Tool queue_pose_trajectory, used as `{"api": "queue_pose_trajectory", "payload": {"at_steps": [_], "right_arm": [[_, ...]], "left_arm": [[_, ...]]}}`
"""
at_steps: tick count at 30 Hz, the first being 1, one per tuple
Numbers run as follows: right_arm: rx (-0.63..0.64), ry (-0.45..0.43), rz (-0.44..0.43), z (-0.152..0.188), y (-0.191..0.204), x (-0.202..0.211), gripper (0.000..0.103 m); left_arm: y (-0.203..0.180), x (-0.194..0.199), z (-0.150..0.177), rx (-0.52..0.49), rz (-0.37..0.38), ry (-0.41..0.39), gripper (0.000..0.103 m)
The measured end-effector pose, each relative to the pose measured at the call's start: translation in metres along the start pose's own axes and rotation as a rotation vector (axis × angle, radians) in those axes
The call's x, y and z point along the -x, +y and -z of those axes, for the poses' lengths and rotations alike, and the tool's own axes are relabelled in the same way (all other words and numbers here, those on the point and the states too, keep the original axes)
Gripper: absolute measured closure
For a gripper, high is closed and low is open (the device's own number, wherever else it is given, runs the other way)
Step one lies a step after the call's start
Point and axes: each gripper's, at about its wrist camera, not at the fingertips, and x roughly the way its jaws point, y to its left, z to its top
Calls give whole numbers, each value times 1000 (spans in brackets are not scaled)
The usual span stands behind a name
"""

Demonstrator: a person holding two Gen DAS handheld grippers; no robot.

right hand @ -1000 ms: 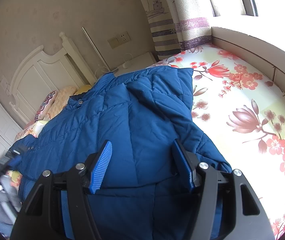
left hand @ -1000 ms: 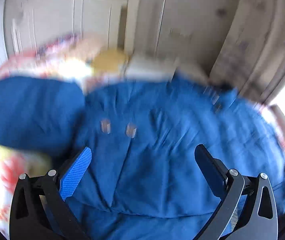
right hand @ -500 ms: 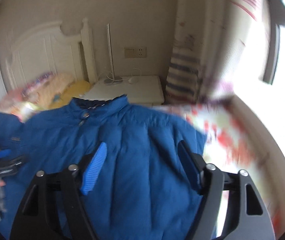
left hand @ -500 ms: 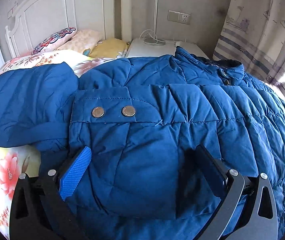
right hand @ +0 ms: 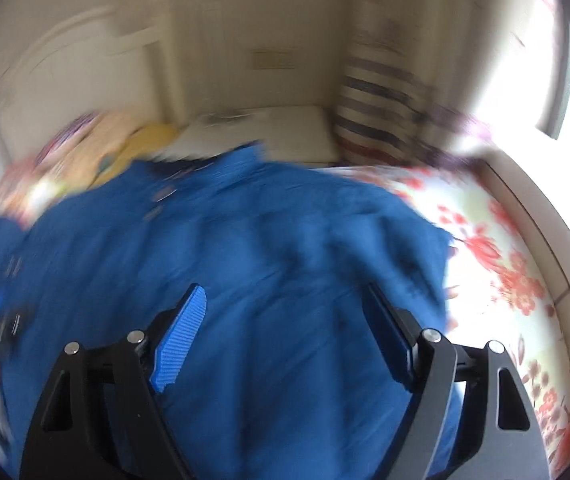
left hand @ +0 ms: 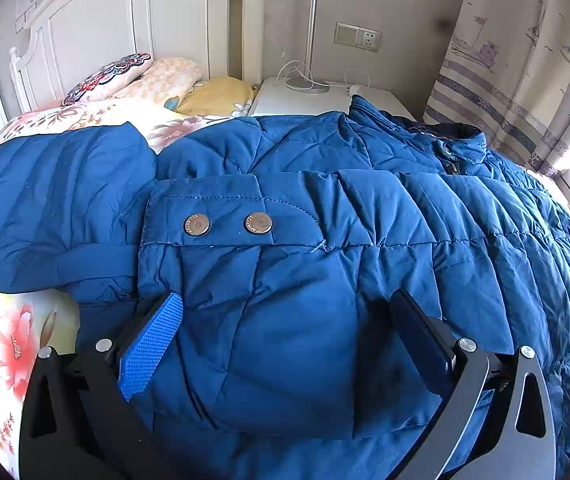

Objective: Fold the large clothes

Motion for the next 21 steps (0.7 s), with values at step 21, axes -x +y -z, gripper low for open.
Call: {"api": "queue_pose_trajectory", "payload": {"at_steps": [21], "right_arm": [[1, 48, 58, 41, 17, -13, 19]], "left_arm": [[288, 102, 34, 978, 280, -390, 4]]}}
